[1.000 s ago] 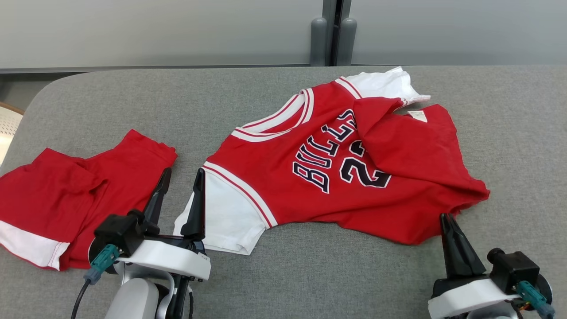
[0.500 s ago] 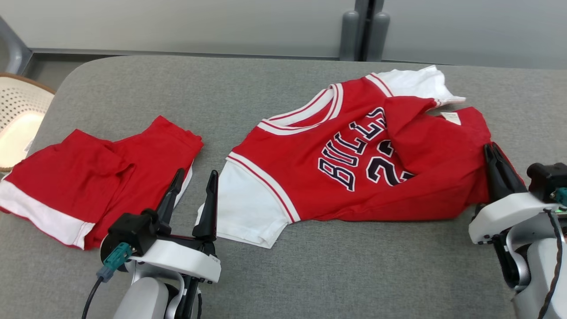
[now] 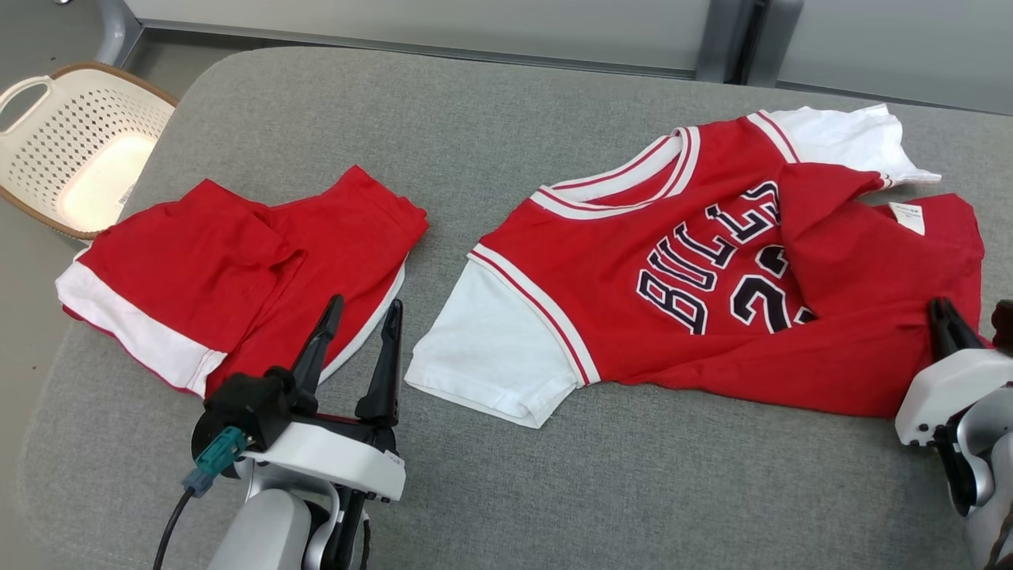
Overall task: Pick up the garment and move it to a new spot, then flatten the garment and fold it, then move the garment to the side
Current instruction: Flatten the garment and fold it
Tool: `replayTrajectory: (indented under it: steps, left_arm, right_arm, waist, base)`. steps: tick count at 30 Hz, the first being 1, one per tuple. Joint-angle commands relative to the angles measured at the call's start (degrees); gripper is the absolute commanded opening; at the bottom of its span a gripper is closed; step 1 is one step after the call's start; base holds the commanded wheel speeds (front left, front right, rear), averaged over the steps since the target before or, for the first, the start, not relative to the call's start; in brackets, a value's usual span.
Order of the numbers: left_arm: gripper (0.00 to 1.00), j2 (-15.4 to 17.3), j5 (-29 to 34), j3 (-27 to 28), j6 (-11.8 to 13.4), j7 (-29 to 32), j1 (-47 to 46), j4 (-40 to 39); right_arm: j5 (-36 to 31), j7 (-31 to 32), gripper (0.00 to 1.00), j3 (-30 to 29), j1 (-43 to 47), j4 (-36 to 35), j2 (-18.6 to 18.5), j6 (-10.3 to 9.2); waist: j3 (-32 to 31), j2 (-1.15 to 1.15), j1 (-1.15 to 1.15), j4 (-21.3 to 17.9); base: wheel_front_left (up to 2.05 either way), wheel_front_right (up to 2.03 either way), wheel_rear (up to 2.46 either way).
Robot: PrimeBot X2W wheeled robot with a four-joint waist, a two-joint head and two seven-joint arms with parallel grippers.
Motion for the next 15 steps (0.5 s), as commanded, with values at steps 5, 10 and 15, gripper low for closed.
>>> replayTrajectory:
  steps: [5, 10, 15]
  left_arm:
    - [1.00, 0.16, -0.27, -0.05, 0.53, 0.00, -1.05, -0.03]
    - [1.00, 0.16, 0.44, 0.49, 0.57, 0.00, -1.51, 0.16]
    - [1.00, 0.17, 0.61, 1.10, 0.56, 0.00, -1.10, 0.26]
  right_arm:
    - [0.14, -3.00, 1.00, 1.45, -0.87, 4.30, 0.63, -0.02]
    - [0.78, -7.77, 1.00, 1.47, -1.54, 4.75, 1.50, -0.02]
    - [2.41, -11.71, 1.00, 1.85, 0.27, 2.93, 2.40, -0.02]
  waist:
    - [0.68, 0.00, 0.00, -0.87]
    - [-0.03, 0.00, 0.00, -3.04]
    - [-1.47, 0.00, 0.00, -5.00]
  base:
    - [0.00, 0.00, 0.00]
    - [0.00, 0.00, 0.00]
    - [0.00, 0.00, 0.00]
